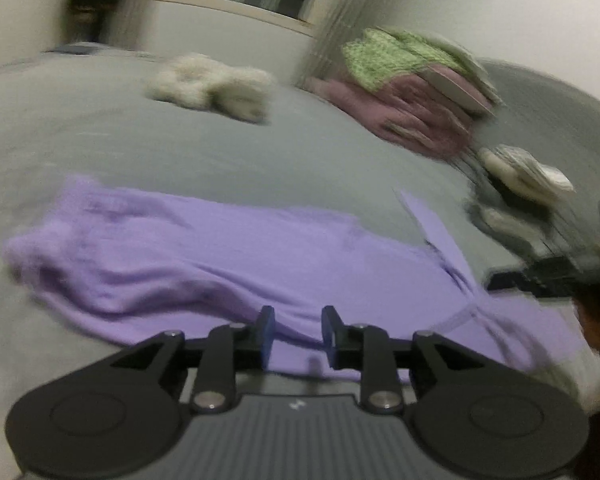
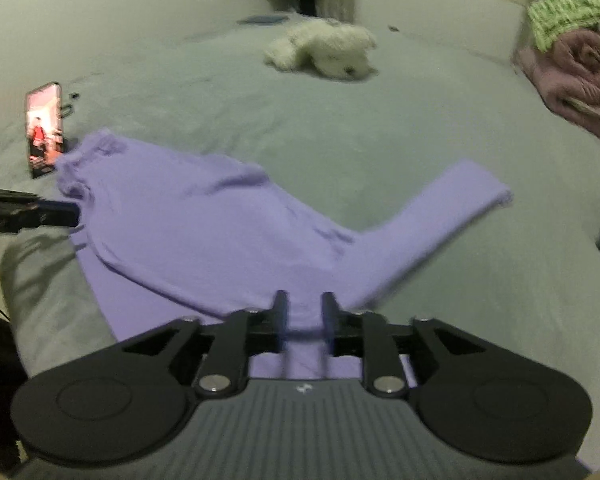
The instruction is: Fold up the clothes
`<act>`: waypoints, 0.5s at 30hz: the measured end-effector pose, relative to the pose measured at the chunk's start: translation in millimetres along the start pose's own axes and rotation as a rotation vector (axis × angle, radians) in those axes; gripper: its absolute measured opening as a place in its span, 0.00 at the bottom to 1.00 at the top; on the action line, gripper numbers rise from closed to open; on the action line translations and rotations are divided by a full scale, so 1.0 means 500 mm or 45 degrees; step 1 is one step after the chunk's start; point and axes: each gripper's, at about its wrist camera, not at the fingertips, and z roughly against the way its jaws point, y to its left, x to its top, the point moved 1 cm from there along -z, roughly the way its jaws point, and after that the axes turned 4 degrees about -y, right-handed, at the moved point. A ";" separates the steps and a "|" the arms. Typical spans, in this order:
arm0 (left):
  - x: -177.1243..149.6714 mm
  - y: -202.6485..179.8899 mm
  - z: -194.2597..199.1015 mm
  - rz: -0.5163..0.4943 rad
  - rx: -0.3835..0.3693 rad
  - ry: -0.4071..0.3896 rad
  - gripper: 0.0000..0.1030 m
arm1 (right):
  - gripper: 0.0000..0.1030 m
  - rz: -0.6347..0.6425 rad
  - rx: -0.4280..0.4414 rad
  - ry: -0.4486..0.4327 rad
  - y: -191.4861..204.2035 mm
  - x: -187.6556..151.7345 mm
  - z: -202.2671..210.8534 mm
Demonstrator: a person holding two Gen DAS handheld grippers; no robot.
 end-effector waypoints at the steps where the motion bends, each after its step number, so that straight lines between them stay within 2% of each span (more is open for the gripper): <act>1: 0.005 0.013 0.008 0.034 0.069 -0.034 0.26 | 0.32 0.016 0.021 -0.011 0.010 0.004 0.000; 4: 0.016 0.049 0.025 0.139 0.251 -0.114 0.26 | 0.32 0.102 0.094 -0.012 0.059 0.011 -0.009; 8: 0.022 0.082 0.031 0.246 0.404 -0.145 0.26 | 0.32 0.197 0.200 -0.017 0.124 0.019 -0.024; 15: 0.025 0.106 0.029 0.338 0.440 -0.168 0.25 | 0.32 0.281 0.336 0.018 0.201 0.029 -0.063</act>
